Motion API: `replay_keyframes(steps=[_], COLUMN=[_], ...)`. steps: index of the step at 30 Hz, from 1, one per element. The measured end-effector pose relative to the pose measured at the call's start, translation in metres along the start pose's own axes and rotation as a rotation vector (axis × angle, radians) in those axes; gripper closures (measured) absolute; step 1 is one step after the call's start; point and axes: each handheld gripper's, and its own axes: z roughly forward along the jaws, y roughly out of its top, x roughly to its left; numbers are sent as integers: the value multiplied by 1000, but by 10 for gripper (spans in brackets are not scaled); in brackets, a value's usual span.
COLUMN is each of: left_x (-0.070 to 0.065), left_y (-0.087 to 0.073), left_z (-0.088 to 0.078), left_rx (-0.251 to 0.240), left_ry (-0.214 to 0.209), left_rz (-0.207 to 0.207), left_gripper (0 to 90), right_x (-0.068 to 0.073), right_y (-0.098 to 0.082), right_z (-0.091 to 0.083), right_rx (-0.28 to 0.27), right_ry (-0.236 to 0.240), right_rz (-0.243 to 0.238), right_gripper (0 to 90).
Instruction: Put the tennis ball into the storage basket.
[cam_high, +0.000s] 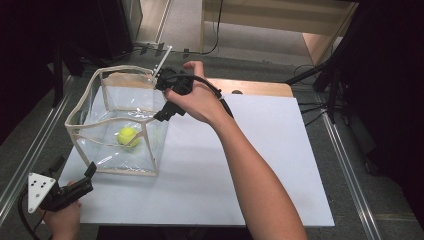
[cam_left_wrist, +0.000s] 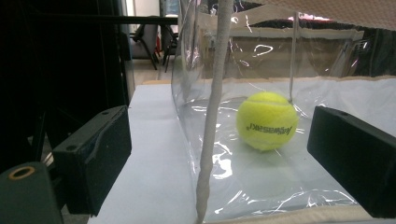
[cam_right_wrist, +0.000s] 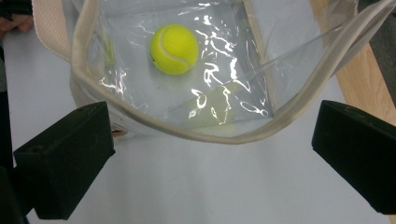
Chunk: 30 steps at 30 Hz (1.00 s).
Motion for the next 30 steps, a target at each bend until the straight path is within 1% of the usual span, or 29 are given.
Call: replay_keyframes(steps=[1,6,10,14,15,17,19,20,23,24,26,27,30], left_x=[0,0,0,0,0,0,0,0,0,0,0,0,0], left_y=[0,0,0,0,0,0,0,0,0,0,0,0,0], left_z=[0,0,0,0,0,0,0,0,0,0,0,0,0], left_rx=[-1,-1,-1,-1,-1,-1,-1,-1,-1,-1,2,-1,2], left_ry=[0,-2,-2,-3,-3,-2,-3,-3,-2,-3,-2,-3,-2], left_rz=[-2,0,0,4,3,2,3,3,2,3,7,3,7], left_gripper=[68,68,68,68,68,68,68,68,68,68,68,68,68], right_x=[0,3,3,5,5,6,9,9,13,14,16,17,20], right_y=[-2,-12,-18,-25,-27,-31,-34,-36,-43,-46,-51,-54,-63], right_z=[1,8,11,14,15,16,18,20,24,26,29,31,34], right_rx=[0,12,21,20,19,23,28,30,35,38,40,41,41], right_ry=[1,2,3,-6,0,-4,-7,-8,-6,-6,-5,-9,-7], right_rz=[-4,5,2,6,11,11,17,10,20,12,17,9,21], right_gripper=[0,0,0,0,0,0,0,0,0,0,0,0,0])
